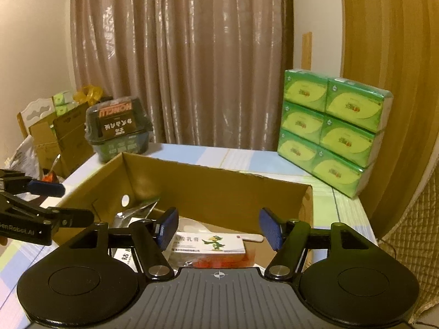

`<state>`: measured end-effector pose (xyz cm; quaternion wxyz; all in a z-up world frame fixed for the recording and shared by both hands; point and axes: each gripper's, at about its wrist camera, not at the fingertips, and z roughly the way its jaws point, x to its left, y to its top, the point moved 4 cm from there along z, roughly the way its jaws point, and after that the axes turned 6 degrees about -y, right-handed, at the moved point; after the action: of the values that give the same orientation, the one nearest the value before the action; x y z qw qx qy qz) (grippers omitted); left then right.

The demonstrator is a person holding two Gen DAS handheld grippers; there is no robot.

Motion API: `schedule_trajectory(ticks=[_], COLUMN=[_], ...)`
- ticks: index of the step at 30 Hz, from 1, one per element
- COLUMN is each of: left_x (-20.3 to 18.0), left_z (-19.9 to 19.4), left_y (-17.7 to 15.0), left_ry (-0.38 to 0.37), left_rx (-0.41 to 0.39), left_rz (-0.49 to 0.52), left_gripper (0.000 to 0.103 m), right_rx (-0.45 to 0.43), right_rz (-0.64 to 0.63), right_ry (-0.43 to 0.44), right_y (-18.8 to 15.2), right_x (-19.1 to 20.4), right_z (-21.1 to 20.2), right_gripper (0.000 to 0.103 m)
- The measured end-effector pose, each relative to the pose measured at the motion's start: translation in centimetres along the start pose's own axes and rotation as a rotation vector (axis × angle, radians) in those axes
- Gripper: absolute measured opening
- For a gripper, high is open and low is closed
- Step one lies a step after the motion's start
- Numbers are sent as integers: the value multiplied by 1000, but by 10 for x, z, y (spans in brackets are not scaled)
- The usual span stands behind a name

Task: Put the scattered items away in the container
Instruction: 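Open both tools to drop the cable and candy into the box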

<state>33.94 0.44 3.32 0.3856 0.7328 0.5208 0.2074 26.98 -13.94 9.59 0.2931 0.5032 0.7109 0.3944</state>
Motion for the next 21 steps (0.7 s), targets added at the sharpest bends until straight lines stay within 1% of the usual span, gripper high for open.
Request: schedule_trajectory(ticks=[3,5,10,21], left_x=[0,0,-1,-4], left_z=[-1,-1,-2,-10], left_y=[-2,-3,-4,-3], left_ry=[7,11,13,24], left_rx=[0,0,1,-1], left_rz=[6,8,10,15], left_gripper=[82,84,86,89], right_rx=[-3,0,8,7], right_rz=[10,20,27,28], right_ry=[-7,-12,-20,-14], right_y=[-1,-2,-4,-8], right_x=[-5,-8,-12,-6], right_z=[-3,-5,-9,-19], right_gripper=[69,70,71,72])
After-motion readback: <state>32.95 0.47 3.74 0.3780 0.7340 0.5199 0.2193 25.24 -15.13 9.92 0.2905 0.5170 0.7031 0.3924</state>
